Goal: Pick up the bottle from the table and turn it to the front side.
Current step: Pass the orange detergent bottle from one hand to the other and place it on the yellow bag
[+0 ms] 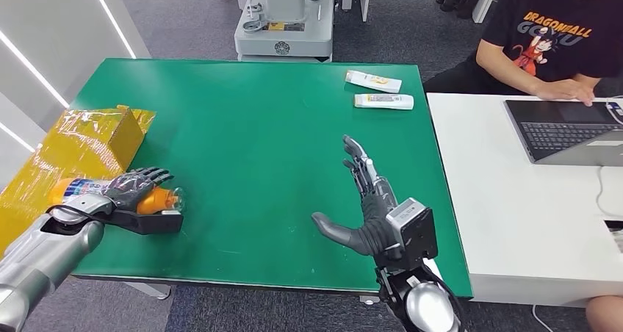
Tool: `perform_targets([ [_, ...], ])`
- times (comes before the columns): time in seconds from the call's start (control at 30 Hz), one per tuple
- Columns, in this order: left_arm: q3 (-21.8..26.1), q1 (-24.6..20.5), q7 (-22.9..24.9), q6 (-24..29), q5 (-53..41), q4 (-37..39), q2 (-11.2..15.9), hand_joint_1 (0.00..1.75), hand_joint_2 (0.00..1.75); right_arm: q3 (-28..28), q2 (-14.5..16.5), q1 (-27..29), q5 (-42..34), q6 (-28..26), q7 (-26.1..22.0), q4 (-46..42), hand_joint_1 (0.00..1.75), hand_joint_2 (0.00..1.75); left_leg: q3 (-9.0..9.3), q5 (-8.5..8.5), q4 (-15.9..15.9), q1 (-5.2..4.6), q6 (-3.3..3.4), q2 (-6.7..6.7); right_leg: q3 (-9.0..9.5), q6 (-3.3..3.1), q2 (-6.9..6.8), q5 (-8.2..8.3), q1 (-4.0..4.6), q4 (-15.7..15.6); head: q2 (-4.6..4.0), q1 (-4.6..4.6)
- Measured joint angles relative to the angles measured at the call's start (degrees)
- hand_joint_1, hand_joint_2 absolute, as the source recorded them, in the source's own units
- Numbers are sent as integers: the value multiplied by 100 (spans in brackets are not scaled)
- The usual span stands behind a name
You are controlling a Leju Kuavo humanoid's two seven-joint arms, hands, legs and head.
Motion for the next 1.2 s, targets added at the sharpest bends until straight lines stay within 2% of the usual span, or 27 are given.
perform_targets([
  [0.47,221,74,-23,77,48,8,28,0,175,-1,0,1,-81,37,-15,9,0,175,1,5,-4,1,-8,0,-2,-1,1,0,0,1,0,0],
  [0.83,713,520,-210,-435,287,-787,571,0,175,-11,0,3,-98,34,-66,14,0,175,-5,7,-5,2,-12,-4,-10,-4,-1,-2,2,1,0,1],
  [0.9,733,510,-352,-776,361,-896,668,0,175,-11,0,1,-133,22,-87,20,0,175,-6,8,-4,5,-12,-1,-11,-7,2,0,3,1,0,2],
  [1.03,717,295,-681,-1845,729,-1280,1090,0,175,-11,0,-3,-229,-26,-130,45,0,175,-12,10,-3,10,-15,10,-20,-18,8,7,13,0,0,3],
  [1.2,654,110,-606,-2392,1299,-1933,1602,0,175,-13,0,18,-258,-49,-168,53,0,175,-14,12,-3,12,-18,13,-27,-21,11,9,17,0,0,2],
])
